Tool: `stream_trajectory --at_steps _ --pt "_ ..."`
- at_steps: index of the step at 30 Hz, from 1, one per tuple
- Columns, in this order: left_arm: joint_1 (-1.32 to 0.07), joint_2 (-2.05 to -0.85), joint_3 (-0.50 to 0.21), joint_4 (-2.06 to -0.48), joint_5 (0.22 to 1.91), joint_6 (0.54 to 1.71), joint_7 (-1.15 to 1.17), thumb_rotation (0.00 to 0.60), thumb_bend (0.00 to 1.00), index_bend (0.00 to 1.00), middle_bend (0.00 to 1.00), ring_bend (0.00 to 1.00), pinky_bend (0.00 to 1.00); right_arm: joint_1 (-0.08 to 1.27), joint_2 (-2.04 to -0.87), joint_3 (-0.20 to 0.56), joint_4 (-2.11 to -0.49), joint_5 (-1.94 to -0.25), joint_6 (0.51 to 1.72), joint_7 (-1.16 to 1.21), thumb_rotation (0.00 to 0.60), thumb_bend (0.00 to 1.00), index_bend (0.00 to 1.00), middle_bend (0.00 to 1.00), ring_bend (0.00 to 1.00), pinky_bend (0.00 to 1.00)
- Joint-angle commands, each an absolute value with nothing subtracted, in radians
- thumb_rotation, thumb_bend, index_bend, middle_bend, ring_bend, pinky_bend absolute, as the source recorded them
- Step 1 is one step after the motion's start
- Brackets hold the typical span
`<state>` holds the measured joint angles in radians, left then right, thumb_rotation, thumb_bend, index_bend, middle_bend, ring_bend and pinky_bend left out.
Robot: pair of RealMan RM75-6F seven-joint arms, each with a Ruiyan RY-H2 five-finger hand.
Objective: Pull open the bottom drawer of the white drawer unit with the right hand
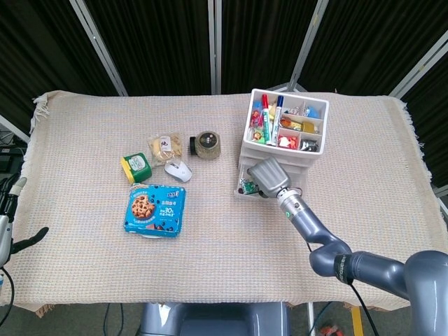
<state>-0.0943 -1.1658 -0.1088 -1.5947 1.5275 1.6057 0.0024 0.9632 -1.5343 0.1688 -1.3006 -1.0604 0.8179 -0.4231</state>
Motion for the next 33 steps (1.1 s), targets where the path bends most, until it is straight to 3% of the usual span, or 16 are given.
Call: stream_trajectory --at_steps 1,10,20,25,33 --pt "-0.094 -1.166 -0.109 -1.595 1.528 1.607 0.001 0.600 0.10 0.00 0.00 0.00 0.00 0.958 -1.528 0.171 -1.309 -1.070 0.832 -0.422 0.600 0.06 0.63 1.00 1.00 0.68" --pt "-0.092 -1.164 -0.107 -1.599 1.537 1.615 0.001 0.600 0.10 0.00 0.00 0.00 0.00 0.949 -1.517 0.172 -1.336 -1.075 0.845 -0.431 0.600 0.07 0.63 1.00 1.00 0.68" --pt "-0.090 -1.162 -0.108 -1.598 1.535 1.618 -0.007 0.600 0.10 0.00 0.00 0.00 0.00 0.969 -1.515 0.163 -1.342 -1.026 0.815 -0.504 0.600 0.00 0.37 1.00 1.00 0.68" --pt "-0.090 -1.160 -0.109 -1.598 1.534 1.619 -0.011 0.600 0.10 0.00 0.00 0.00 0.00 0.977 -1.519 0.156 -1.338 -1.015 0.803 -0.524 0.600 0.00 0.45 1.00 1.00 0.68" --pt "-0.089 -1.158 -0.108 -1.599 1.536 1.620 -0.016 0.600 0.10 0.00 0.00 0.00 0.00 0.989 -1.521 0.146 -1.338 -0.981 0.786 -0.563 0.600 0.14 0.50 1.00 0.98 0.66"
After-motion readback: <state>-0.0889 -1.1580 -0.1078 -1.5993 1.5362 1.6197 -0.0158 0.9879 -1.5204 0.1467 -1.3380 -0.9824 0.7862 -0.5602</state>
